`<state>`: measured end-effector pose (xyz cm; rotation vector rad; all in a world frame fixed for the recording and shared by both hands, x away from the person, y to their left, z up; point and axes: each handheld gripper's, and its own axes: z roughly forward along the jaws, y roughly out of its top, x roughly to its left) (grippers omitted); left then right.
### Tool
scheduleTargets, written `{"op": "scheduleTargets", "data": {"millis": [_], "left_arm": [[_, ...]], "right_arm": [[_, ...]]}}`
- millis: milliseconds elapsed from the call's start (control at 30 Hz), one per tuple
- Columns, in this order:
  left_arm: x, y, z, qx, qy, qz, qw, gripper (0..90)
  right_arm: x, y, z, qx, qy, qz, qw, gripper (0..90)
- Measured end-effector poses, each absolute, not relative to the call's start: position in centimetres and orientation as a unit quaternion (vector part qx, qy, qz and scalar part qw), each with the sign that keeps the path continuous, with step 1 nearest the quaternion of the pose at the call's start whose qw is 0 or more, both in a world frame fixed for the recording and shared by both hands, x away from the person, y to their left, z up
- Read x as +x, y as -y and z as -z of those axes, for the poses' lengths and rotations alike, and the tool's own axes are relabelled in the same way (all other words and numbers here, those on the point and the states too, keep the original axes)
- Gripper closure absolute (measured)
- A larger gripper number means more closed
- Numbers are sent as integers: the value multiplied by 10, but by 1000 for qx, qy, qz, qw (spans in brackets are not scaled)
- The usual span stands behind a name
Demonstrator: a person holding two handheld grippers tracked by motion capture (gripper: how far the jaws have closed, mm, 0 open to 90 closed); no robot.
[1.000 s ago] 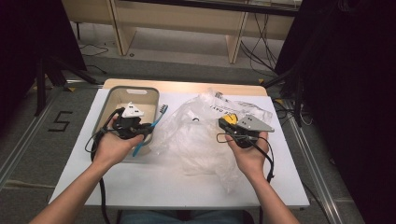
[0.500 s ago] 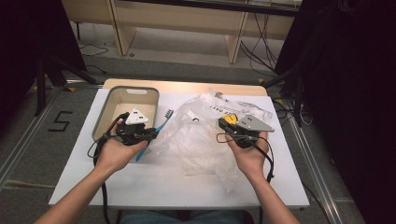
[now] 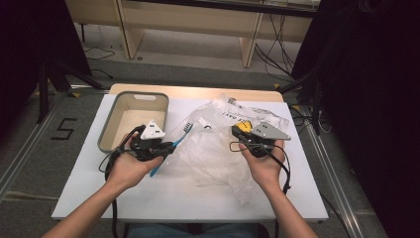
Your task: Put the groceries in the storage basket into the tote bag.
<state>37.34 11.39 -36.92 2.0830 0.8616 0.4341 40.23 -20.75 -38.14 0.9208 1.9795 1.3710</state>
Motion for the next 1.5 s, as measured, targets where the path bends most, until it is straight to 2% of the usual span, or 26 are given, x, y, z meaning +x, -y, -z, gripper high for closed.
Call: {"op": "scheduleTargets", "data": {"millis": [667, 1200, 1500], "left_arm": [[363, -80, 381, 851, -307, -152, 399, 806], [366, -61, 393, 863, -301, -140, 382, 806], [373, -38, 402, 870, -297, -140, 368, 806]], "right_arm": [[402, 208, 381, 343, -736, -514, 276, 900], [402, 207, 381, 342, -736, -515, 276, 900], [402, 207, 381, 341, -737, -515, 275, 900]]}}
